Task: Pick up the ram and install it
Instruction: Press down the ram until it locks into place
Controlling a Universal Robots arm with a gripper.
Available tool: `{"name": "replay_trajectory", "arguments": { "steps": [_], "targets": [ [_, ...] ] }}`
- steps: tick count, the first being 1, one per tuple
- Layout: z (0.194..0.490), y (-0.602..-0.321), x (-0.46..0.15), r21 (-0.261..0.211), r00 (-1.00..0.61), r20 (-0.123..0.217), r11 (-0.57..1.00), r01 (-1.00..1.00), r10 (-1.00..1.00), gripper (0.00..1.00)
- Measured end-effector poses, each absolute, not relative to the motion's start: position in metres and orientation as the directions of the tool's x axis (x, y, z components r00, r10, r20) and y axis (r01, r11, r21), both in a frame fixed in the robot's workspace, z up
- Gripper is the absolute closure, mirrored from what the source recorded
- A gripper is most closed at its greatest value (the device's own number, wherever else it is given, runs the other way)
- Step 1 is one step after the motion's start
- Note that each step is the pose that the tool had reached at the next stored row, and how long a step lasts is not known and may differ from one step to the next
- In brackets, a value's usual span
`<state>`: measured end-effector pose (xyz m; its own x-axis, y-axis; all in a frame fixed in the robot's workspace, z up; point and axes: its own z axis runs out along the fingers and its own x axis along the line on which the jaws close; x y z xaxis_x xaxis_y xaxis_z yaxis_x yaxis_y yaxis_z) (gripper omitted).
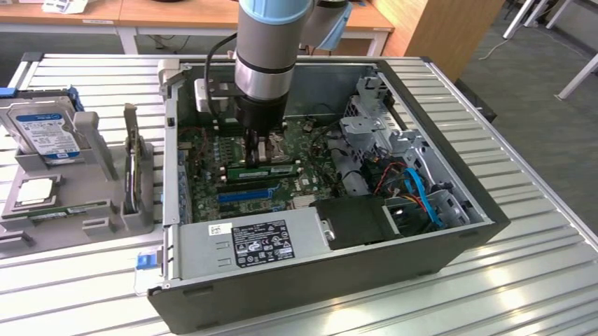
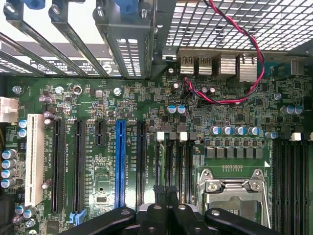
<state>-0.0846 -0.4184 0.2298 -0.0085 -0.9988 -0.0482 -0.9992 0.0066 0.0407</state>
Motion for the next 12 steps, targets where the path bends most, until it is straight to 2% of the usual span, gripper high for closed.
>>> {"name": "replay_trajectory", "arguments": {
  "steps": [12],
  "targets": [
    [0.2268,-0.4186,-0.0846,0.041,-0.009,-0.048,0.007,-0.999,-0.999,0.9]
  ]
}}
